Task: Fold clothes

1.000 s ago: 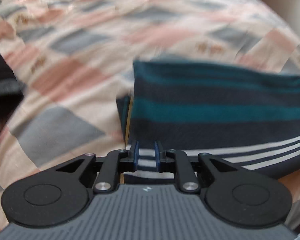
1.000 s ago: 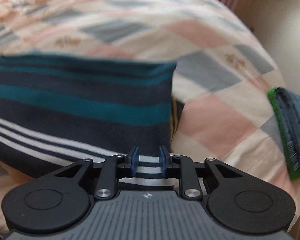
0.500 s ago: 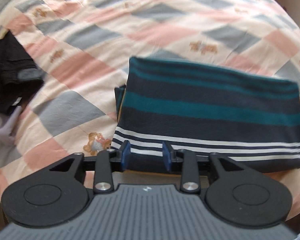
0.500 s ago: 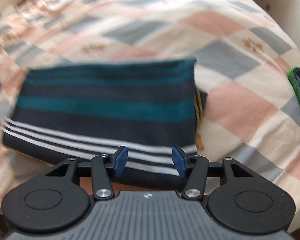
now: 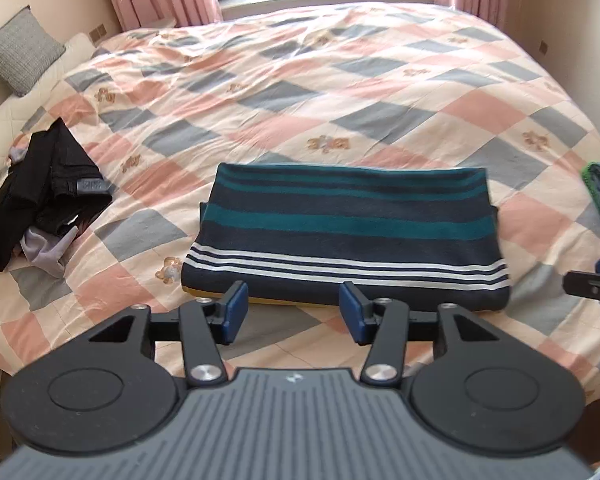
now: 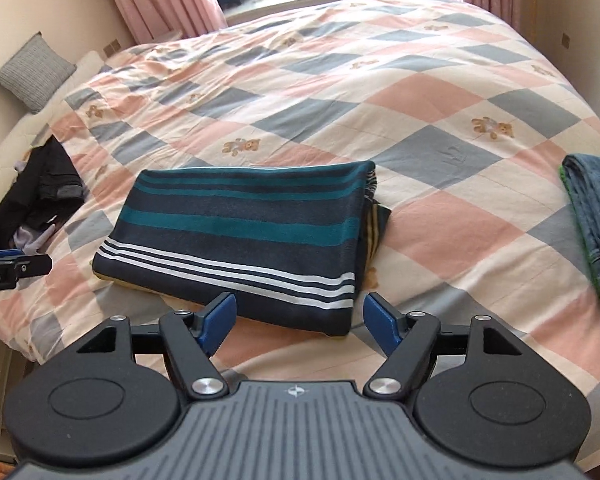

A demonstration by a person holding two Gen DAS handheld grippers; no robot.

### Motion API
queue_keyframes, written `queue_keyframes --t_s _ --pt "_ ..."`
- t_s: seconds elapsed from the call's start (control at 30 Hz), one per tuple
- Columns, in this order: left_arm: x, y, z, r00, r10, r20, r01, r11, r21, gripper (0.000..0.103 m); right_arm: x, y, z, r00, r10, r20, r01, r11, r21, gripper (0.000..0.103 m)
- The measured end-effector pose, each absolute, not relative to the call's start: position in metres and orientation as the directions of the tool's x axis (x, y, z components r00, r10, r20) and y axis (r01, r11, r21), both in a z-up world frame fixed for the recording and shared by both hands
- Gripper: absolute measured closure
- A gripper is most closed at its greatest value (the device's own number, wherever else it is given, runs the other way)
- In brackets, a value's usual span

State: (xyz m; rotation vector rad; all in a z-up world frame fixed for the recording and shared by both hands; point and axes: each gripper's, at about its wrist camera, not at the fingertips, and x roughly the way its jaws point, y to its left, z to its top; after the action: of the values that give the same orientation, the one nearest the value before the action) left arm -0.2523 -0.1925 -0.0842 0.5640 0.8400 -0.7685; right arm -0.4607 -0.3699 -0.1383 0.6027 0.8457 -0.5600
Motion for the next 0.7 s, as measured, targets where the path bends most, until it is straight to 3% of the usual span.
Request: queue_keyframes --t_s 0.33,0.7 --pt "-0.236 -0.183 -0.089 0.407 -0.404 -0.819 0.814 0.567 0.125 0.057 -0.479 -0.386 -0.147 0.602 -0.184 -0.777 0.695 0.601 0.396 0.03" --pt "-0.207 -0.177 -0.14 0.334 -0.334 -0.881 0.853 0.505 0.132 0.057 -0.499 -0.417 -0.227 0.693 -0.094 -0.715 0.709 0.267 0.652 0.029"
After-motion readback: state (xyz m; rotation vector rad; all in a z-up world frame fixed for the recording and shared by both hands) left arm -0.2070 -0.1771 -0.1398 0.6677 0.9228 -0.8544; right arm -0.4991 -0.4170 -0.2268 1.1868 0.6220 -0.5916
